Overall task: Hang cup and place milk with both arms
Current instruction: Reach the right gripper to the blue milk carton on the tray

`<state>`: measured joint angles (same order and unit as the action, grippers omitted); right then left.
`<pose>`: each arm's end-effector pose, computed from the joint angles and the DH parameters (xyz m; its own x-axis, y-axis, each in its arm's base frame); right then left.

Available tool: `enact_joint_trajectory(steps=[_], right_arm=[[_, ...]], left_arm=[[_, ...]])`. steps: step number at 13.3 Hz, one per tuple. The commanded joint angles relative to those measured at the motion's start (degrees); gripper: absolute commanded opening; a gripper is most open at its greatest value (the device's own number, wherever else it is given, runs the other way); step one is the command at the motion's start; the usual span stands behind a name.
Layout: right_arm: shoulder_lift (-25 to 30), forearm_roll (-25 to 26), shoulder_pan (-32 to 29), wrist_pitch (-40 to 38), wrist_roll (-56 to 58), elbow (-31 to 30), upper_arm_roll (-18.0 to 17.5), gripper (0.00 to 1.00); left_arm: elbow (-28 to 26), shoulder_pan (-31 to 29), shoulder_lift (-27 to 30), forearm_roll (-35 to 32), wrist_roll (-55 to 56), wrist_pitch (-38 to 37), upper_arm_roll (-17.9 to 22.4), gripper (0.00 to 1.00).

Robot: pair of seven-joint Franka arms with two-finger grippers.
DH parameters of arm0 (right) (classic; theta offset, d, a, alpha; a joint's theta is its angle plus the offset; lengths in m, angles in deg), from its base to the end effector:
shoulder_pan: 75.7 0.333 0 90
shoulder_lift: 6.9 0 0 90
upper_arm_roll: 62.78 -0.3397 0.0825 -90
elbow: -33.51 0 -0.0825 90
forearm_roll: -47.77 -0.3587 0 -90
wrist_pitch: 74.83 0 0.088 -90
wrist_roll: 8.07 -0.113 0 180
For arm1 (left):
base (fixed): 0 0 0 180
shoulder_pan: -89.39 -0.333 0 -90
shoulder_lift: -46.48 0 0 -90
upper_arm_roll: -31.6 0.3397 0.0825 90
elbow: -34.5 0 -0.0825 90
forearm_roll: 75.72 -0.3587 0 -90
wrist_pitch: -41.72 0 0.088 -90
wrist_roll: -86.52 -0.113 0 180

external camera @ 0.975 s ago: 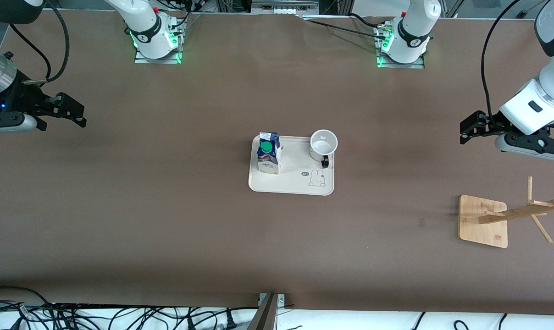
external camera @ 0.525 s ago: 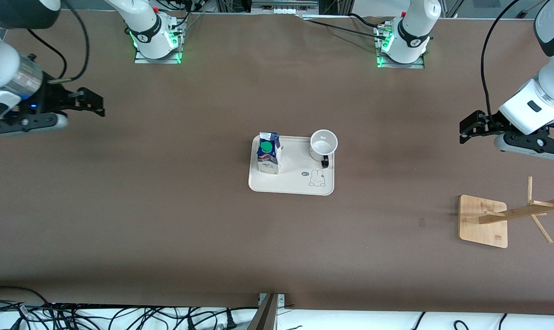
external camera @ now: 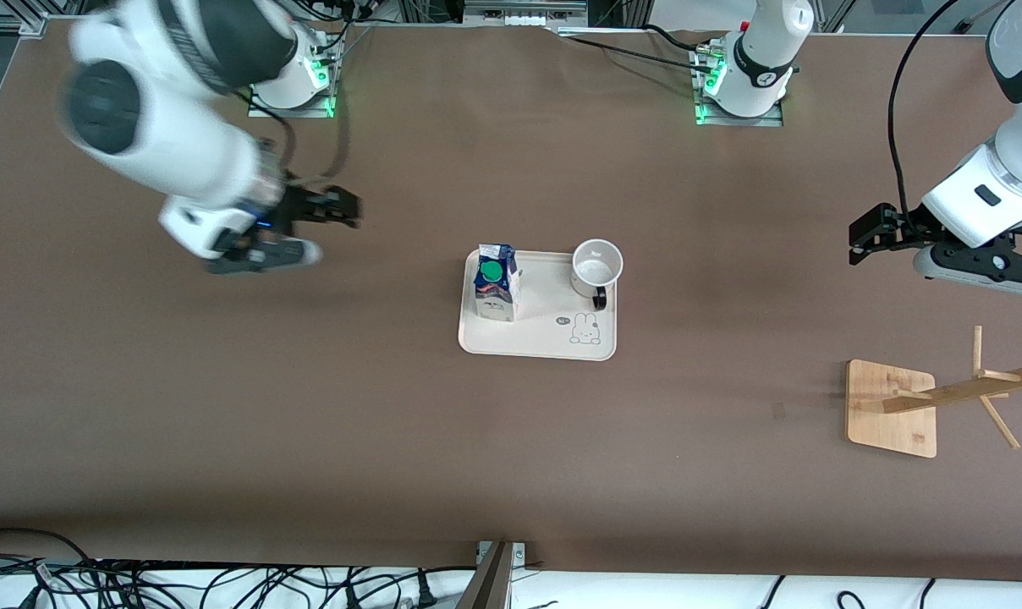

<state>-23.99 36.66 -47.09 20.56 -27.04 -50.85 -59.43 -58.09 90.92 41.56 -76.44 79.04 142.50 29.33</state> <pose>0.5523 0.2882 0.5233 0.9834 0.0920 -0.1566 0.0721 -0.9891 -0.1280 0.5709 -0.0358 0.5915 0.9787 -0.1975 0.0554 -0.1969 -0.9803 -0.0164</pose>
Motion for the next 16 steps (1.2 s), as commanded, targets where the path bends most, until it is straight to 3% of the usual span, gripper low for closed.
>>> enact_joint_trajectory(steps=[1,6,16], right_arm=[[-7.7,-1.1,3.3,2.0,-3.6,7.5,0.7,1.00],[-13.7,-0.8,11.7,12.1,-14.4,7.5,0.8,1.00],[-20.8,4.8,18.6,20.5,-23.8,6.9,1.0,1.00]], left_arm=[[-1.0,-0.1,1.3,-0.7,0.0,-0.1,-0.1,1.00],[-1.0,-0.1,1.3,-0.7,-0.2,-0.6,-0.1,1.00],[-1.0,-0.2,1.3,-0.6,0.3,-1.3,-0.1,1.00]])
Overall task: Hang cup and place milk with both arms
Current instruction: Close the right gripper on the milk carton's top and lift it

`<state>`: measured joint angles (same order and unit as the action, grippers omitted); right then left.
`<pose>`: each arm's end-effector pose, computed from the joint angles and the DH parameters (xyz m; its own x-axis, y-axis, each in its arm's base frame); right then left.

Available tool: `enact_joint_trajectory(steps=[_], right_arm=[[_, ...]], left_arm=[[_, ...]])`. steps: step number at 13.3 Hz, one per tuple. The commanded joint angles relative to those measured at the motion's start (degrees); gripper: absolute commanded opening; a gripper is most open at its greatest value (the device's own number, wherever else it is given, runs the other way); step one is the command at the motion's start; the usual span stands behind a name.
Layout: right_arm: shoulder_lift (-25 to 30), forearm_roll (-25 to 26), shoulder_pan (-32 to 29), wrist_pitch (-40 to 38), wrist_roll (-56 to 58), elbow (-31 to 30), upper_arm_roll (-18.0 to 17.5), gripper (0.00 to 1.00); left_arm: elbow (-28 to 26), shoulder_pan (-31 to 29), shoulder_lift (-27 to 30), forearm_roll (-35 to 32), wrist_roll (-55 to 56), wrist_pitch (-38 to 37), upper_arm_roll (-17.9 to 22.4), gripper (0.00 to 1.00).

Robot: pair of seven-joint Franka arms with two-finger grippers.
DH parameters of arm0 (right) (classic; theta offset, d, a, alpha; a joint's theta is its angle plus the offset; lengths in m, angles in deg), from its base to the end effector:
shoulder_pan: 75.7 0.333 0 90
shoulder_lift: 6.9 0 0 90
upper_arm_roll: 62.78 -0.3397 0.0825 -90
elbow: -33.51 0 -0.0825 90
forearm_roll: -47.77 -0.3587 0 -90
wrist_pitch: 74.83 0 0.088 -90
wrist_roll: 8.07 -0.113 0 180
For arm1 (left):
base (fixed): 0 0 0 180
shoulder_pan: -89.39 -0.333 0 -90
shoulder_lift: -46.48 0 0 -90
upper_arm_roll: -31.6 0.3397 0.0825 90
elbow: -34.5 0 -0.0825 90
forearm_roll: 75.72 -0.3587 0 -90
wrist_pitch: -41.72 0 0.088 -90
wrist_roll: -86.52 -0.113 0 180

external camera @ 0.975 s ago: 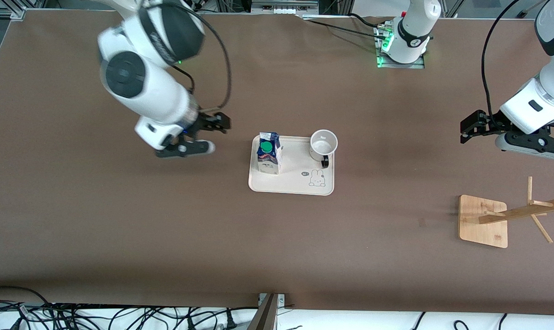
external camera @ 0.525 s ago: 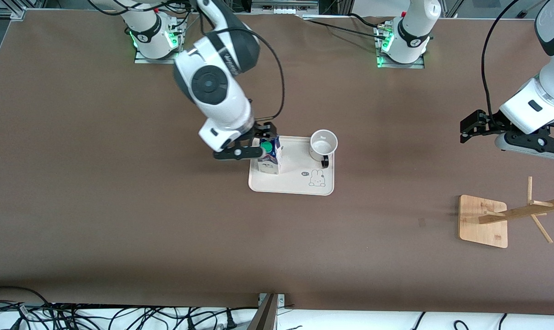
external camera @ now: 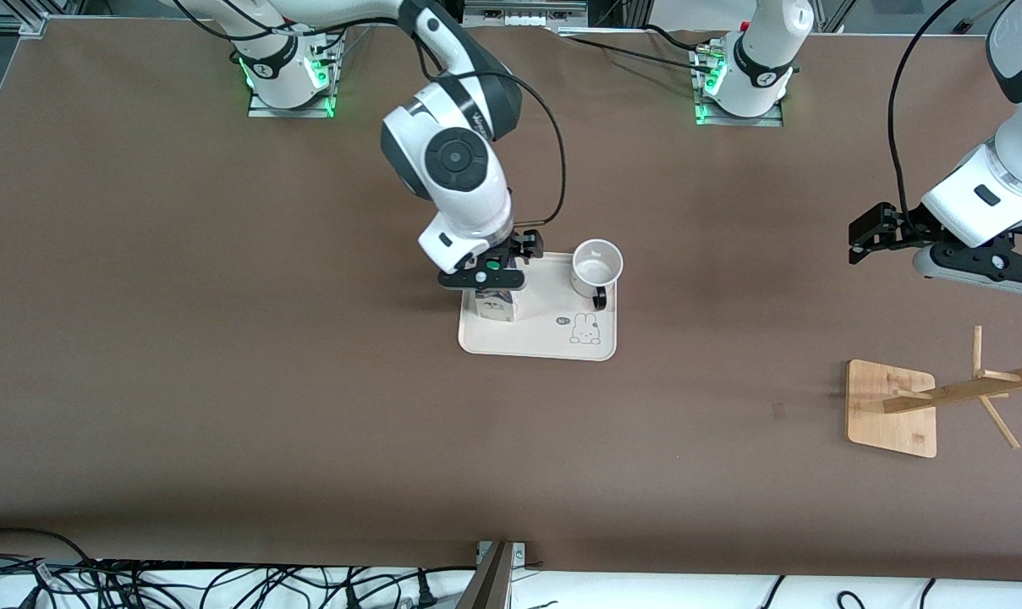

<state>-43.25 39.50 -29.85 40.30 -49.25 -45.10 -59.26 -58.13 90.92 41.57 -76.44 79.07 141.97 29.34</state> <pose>0.5165 0.4965 0.3693 0.9978 -0.0267 -0.0606 -0.0311 -0.9969 -0.0724 0.5698 -0.0356 0.5904 0.9794 -0.1967 0.0458 -0.1962 -0.9804 -0.0151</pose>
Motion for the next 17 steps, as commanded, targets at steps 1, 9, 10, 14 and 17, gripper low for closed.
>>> enact_joint_trajectory(steps=[1,9,10,14,17], right_arm=[[-1.5,1.9,1.3,0.6,-1.5,0.8,1.0,1.00],[-0.8,1.9,-0.3,0.3,-0.7,0.0,1.1,0.35],[-0.1,1.9,-0.4,-0.2,-0.7,-0.1,1.1,0.35],[4.0,1.3,-0.6,-5.3,-0.3,0.0,2.6,0.35],[7.1,1.3,-2.2,-6.9,4.1,-3.2,5.4,0.37]], left_arm=[[-1.0,-0.2,1.3,-0.6,0.2,-1.1,-0.1,1.00],[-0.8,-0.2,1.3,-0.7,0.3,-1.1,-0.1,1.00],[-0.9,-0.1,1.3,-0.7,0.3,-1.2,-0.1,1.00],[-0.8,-0.1,1.3,-0.7,0.2,-1.2,-0.1,1.00],[-0.8,-0.1,1.3,-0.7,0.3,-1.2,-0.1,1.00]])
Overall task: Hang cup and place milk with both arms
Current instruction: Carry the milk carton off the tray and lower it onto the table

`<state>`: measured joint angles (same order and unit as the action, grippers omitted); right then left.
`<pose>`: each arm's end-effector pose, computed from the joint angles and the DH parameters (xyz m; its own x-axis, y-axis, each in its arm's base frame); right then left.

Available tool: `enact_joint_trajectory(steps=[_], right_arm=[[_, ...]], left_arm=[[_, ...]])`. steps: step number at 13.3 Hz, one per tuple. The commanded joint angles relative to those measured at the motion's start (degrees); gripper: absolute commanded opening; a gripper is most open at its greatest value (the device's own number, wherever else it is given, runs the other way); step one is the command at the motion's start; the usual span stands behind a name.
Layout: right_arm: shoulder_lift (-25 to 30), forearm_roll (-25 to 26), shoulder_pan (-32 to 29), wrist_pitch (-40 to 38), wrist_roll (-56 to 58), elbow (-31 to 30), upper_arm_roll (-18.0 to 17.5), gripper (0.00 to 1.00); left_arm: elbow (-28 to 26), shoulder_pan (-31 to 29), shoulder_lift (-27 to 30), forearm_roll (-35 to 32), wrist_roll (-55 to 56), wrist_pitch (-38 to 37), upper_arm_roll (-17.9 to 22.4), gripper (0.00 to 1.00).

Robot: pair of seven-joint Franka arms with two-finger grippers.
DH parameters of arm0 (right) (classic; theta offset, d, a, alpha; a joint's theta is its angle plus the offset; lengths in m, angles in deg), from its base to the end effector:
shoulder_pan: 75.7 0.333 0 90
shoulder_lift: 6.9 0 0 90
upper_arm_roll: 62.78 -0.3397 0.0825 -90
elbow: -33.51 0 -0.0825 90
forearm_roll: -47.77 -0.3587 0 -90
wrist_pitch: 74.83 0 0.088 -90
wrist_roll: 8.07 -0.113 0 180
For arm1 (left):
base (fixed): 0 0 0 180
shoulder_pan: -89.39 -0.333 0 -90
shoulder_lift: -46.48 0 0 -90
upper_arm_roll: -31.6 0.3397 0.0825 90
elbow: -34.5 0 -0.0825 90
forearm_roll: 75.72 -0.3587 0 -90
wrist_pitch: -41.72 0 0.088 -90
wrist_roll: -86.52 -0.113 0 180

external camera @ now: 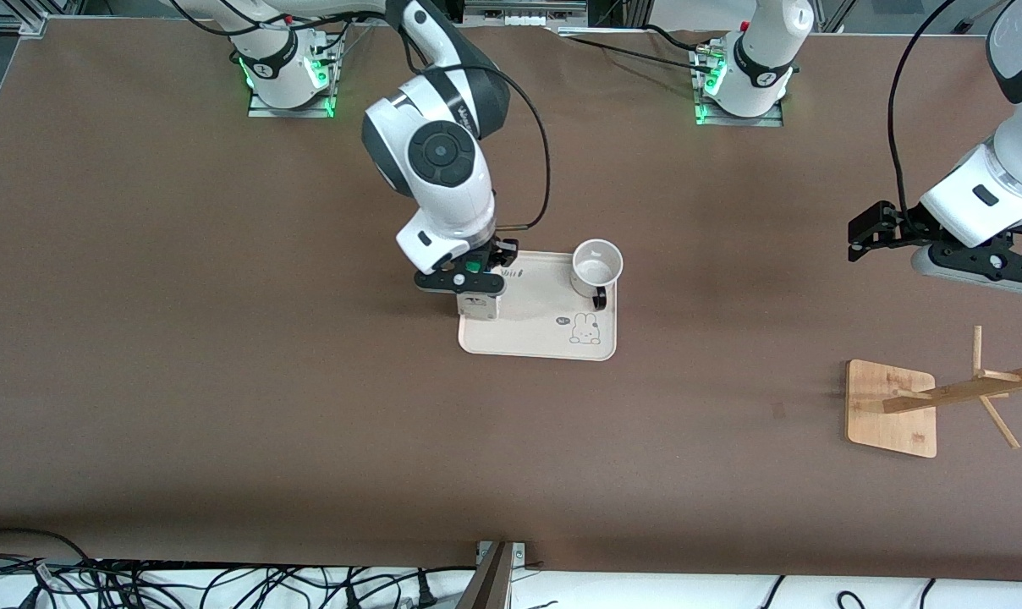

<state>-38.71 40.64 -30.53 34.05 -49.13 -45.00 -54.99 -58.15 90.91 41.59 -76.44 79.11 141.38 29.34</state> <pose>0.5370 0.4480 0.4184 0.9953 -0.0856 -0.0452 -0.0866 -0.9960 -0.0208 0.5686 -0.0354 0.5895 0.9800 -0.1958 0.0356 -0.1954 -0.9806 -0.0138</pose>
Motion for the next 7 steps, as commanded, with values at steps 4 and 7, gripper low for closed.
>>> enact_joint_trajectory(steps=[4,7], right_arm=[[11.4,0.0,-1.8,8.1,19.1,-22.7,11.2,0.43],[15.2,-0.1,-1.8,14.0,31.5,-32.5,18.1,0.47]], left_arm=[[-0.8,-0.2,1.2,-0.7,0.3,-0.7,0.0,1.00],[-0.7,-0.3,1.0,-0.6,0.0,-0.7,0.2,1.00]])
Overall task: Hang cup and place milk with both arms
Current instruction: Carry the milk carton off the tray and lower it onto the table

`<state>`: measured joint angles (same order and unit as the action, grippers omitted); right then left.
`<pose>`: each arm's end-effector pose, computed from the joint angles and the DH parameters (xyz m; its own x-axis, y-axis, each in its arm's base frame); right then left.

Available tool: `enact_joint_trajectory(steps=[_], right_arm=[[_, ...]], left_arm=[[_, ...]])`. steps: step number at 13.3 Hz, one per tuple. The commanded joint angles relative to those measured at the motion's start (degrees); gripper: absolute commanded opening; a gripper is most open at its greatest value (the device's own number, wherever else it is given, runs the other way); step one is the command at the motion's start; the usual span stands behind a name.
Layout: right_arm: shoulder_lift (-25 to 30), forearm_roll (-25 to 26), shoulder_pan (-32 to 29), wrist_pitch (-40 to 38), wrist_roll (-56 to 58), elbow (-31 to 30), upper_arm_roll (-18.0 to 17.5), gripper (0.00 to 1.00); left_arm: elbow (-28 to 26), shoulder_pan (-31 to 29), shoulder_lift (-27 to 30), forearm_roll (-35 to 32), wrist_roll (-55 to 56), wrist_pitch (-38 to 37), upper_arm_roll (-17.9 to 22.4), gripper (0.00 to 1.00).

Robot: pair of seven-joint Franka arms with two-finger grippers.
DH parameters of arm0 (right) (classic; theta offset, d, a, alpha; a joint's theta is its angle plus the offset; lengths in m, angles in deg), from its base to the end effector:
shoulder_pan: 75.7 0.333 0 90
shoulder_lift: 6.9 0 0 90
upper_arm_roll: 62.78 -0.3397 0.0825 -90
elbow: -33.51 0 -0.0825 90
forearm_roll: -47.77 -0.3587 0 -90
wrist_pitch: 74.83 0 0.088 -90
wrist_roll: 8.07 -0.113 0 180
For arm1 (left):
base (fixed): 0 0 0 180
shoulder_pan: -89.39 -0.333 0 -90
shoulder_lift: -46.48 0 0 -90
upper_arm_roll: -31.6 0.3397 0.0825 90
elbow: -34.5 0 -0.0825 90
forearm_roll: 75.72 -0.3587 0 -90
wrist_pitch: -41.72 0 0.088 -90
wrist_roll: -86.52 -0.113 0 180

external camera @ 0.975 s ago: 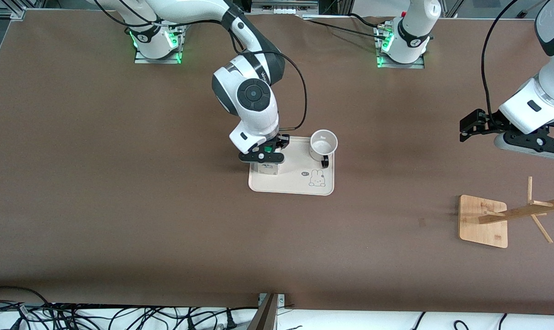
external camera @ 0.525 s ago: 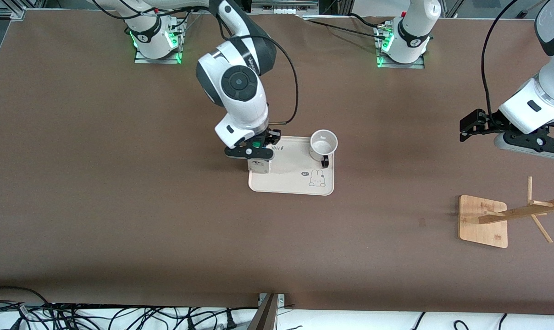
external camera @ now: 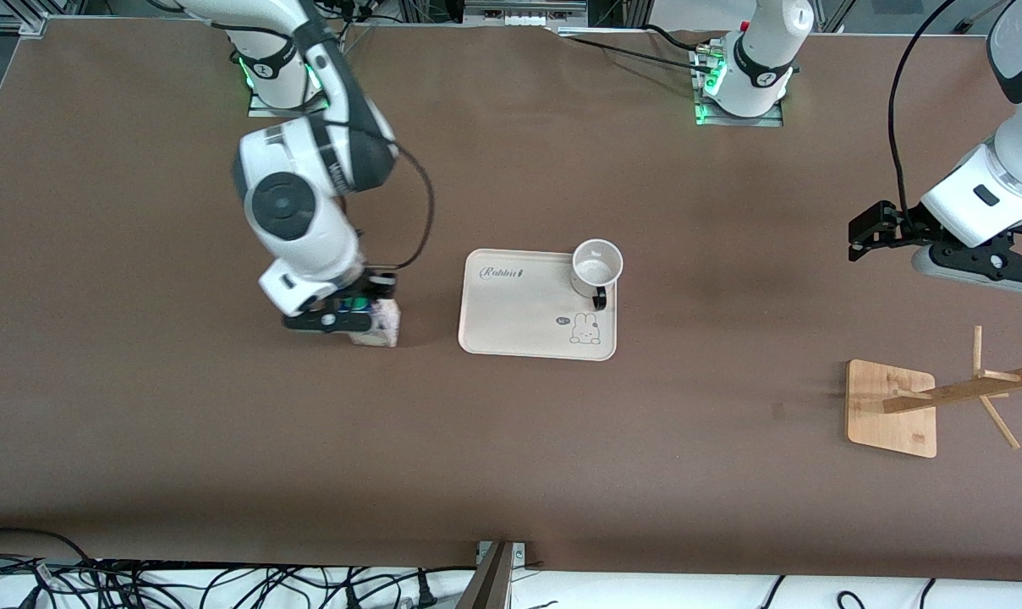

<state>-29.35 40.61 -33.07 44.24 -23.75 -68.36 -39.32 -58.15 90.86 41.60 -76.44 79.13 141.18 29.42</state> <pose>0.5796 0.2348 0.3780 0.9990 0.0190 -0.0405 0.0215 -0.9980 0.0603 0.5682 -0.0341 0.5893 0.9806 -0.1932 0.0323 -0.1929 -0.9811 -0.0135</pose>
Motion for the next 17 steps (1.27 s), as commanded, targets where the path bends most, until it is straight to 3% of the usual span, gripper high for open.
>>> enact_joint_trajectory(steps=[1,3,5,17], right_arm=[[5.9,-0.3,0.6,6.4,10.6,-11.6,5.2,0.47],[6.3,-6.3,0.3,8.2,20.5,-14.7,9.1,0.47],[6.8,-7.7,0.3,8.1,24.4,-16.2,11.7,0.48],[3.7,-7.5,0.0,3.0,23.3,-9.6,11.8,0.47]], left_arm=[[-0.6,-0.2,0.9,-0.6,-0.3,-0.5,0.4,1.00],[-0.6,-0.2,0.9,-0.6,-0.3,-0.6,0.5,1.00],[-0.6,-0.2,0.9,-0.6,0.0,-0.6,0.4,1.00],[-0.6,-0.2,0.9,-0.6,0.3,-0.8,0.3,1.00]])
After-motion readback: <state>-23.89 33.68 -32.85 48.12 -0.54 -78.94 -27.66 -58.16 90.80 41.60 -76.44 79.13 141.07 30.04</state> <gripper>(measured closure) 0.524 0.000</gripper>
